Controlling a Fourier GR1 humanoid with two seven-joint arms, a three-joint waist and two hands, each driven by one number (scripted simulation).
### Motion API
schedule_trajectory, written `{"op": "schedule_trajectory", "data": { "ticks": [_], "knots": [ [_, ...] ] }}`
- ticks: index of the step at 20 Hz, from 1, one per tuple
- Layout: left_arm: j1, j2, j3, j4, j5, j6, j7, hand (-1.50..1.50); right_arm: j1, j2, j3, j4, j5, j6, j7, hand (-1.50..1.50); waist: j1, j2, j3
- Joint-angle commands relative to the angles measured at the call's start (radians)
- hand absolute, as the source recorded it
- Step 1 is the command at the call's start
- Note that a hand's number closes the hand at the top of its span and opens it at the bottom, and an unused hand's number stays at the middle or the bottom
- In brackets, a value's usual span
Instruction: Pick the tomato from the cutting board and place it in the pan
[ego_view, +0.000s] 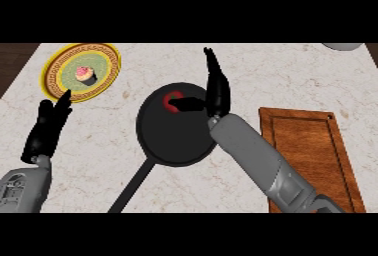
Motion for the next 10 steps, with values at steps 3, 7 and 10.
{"op": "schedule_trajectory", "data": {
  "ticks": [3, 7, 10],
  "knots": [
    [0.04, 0.021, 0.033, -0.036, 0.004, 0.012, 0.025, 0.0, -0.005, 0.0, -0.068, 0.045, -0.073, -0.04, -0.067, -1.5, -0.058, -0.017, -0.001],
    [0.089, 0.013, 0.053, -0.019, 0.016, 0.014, -0.007, 0.0, 0.176, -0.131, -0.099, -0.148, -0.058, 0.065, -0.109, -1.5, -0.109, -0.03, -0.002],
    [0.101, 0.055, 0.092, 0.002, 0.035, -0.014, -0.037, 0.0, 0.246, -0.25, -0.122, -0.25, -0.07, 0.163, -0.098, -1.5, -0.11, -0.029, -0.002]
  ]
}}
